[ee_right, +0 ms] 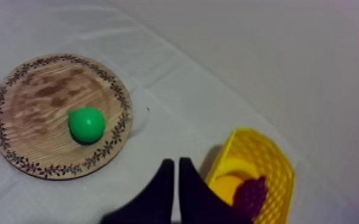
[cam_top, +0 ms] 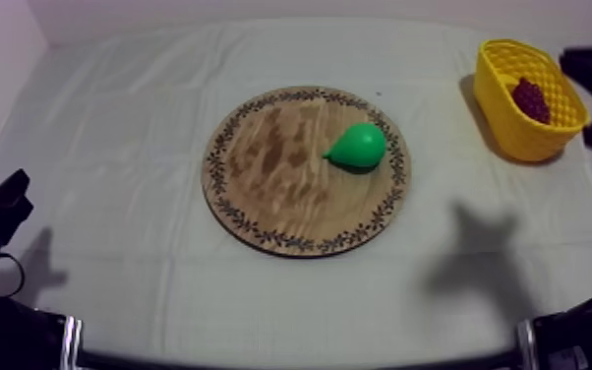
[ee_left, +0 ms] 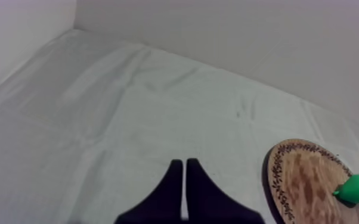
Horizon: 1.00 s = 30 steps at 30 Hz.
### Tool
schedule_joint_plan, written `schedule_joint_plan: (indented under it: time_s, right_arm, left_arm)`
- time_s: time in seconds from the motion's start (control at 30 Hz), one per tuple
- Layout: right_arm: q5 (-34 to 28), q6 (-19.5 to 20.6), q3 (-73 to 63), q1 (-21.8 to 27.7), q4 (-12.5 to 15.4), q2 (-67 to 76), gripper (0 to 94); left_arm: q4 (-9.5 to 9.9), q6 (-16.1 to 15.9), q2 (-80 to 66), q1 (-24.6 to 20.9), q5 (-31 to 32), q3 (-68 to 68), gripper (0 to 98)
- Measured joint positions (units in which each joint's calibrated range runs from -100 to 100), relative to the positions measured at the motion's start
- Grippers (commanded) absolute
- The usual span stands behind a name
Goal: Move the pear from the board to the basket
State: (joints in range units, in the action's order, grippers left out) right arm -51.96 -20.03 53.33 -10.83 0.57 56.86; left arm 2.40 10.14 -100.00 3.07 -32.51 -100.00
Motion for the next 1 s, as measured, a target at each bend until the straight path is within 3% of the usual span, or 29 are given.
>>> schedule_joint_plan:
  time_s: [0.27,0.57,1.0]
  right_arm:
    - [-12.3,-6.6,-28.5,-3.8,0.4,-23.0,0.5]
    - [-24.1,-11.5,-51.8,-7.4,-2.1,-43.4,0.6]
    - [-43.0,-15.3,-65.8,-11.1,-5.6,-61.8,0.6]
  left_arm:
    - [0.0,0.0,0.0,0.0,0.0,0.0,0.1]
    - [0.0,0.0,0.0,0.0,0.0,0.0,0.1]
    - [0.0,0.0,0.0,0.0,0.0,0.0,0.1]
